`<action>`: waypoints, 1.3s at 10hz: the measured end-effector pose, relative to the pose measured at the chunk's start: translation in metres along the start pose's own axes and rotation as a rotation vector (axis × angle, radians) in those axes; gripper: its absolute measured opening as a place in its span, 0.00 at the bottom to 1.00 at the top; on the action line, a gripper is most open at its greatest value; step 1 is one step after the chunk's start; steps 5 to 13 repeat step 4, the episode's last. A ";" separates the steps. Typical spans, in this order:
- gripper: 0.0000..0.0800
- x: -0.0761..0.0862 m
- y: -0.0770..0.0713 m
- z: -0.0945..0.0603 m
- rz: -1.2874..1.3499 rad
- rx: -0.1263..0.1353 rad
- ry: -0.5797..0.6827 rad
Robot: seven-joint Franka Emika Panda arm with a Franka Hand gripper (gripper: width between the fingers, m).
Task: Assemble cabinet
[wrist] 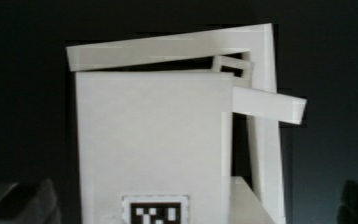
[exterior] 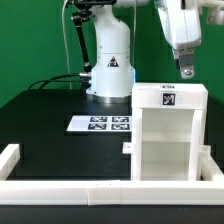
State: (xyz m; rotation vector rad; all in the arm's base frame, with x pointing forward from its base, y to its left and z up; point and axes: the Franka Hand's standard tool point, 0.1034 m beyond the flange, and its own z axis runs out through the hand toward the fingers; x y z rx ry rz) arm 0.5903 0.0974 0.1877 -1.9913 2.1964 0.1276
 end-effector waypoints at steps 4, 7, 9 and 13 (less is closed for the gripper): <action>1.00 -0.001 0.000 0.001 -0.018 -0.001 0.000; 1.00 -0.001 0.000 0.001 -0.018 -0.001 0.000; 1.00 -0.001 0.000 0.001 -0.018 -0.001 0.000; 1.00 -0.001 0.000 0.001 -0.018 -0.001 0.000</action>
Offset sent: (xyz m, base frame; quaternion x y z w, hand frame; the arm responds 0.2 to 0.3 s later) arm 0.0000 0.0000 0.0000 0.0000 0.0000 0.0000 1.0000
